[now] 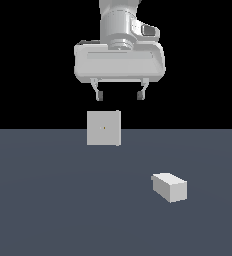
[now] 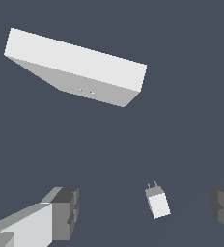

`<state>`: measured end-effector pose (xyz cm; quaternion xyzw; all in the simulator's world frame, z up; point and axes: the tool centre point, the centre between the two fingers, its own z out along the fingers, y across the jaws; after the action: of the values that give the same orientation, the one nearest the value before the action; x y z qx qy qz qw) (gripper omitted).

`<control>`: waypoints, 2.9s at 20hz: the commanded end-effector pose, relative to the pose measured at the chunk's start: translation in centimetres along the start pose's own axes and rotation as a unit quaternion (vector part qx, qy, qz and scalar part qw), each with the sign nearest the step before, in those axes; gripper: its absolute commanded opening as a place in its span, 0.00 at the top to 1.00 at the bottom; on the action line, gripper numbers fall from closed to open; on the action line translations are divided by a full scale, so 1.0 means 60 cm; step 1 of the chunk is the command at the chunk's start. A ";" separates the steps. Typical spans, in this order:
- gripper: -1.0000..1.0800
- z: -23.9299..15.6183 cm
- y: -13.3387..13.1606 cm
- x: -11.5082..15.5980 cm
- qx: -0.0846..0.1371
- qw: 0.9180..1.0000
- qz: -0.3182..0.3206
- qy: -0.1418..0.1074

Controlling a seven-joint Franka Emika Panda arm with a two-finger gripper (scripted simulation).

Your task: Plug the charger into the wall socket.

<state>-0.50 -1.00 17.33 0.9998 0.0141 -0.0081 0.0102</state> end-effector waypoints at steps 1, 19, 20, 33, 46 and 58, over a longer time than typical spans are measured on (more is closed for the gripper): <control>0.04 0.000 0.000 0.000 0.000 1.000 0.000 0.000; 0.04 0.066 0.034 -0.071 0.005 0.998 -0.050 0.022; 0.04 0.074 0.038 -0.078 0.006 0.998 -0.056 0.024; 0.04 0.166 0.094 -0.154 0.013 0.991 -0.121 0.052; 0.04 0.191 0.109 -0.168 0.016 0.989 -0.137 0.059; 0.04 0.226 0.108 -0.168 0.016 0.989 -0.136 0.059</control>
<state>-10.56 -8.07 4.69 0.9873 0.1509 0.0493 -0.0073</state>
